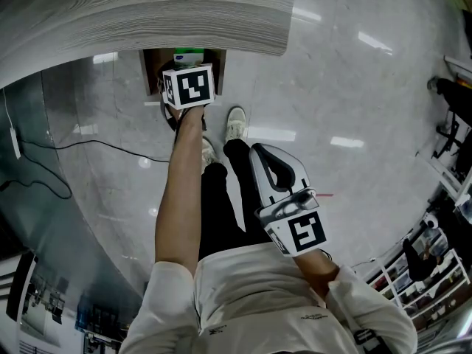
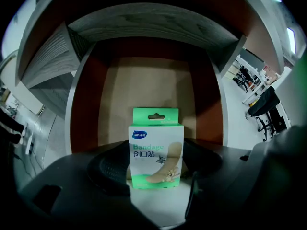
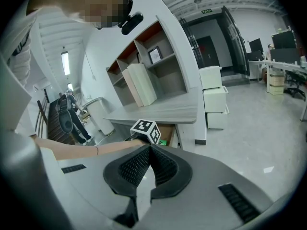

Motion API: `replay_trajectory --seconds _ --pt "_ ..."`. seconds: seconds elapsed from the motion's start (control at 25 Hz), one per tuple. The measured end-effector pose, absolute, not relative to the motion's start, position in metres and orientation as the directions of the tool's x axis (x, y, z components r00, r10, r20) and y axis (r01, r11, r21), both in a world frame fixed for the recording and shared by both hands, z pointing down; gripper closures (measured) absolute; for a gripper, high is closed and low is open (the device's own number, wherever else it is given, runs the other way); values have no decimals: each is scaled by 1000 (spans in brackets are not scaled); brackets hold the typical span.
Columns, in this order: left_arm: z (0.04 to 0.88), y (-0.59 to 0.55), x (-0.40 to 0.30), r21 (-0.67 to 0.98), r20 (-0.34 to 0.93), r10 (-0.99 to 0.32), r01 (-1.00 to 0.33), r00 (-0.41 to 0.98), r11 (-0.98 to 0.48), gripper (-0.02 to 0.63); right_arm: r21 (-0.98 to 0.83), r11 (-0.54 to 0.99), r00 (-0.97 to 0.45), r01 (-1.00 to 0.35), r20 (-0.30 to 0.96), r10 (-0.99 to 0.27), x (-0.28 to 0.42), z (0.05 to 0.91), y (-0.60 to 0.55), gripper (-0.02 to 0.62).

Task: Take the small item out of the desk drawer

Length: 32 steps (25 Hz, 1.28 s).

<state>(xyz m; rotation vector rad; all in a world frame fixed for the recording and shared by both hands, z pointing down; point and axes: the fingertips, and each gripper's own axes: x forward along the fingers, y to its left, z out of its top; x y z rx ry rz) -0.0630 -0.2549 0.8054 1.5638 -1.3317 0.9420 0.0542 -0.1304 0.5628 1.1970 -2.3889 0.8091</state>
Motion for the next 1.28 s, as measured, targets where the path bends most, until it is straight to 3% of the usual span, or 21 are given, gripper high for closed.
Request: replay_trajectory --seconds 0.72,1.28 --pt "730 -242 -70 116 857 -494 -989 146 -90 250 -290 489 -567 -823 482 -668 48 523 -120 563" --pt "646 -214 -75 143 824 -537 -983 181 -112 250 -242 489 -544 -838 436 -717 44 457 -110 563"
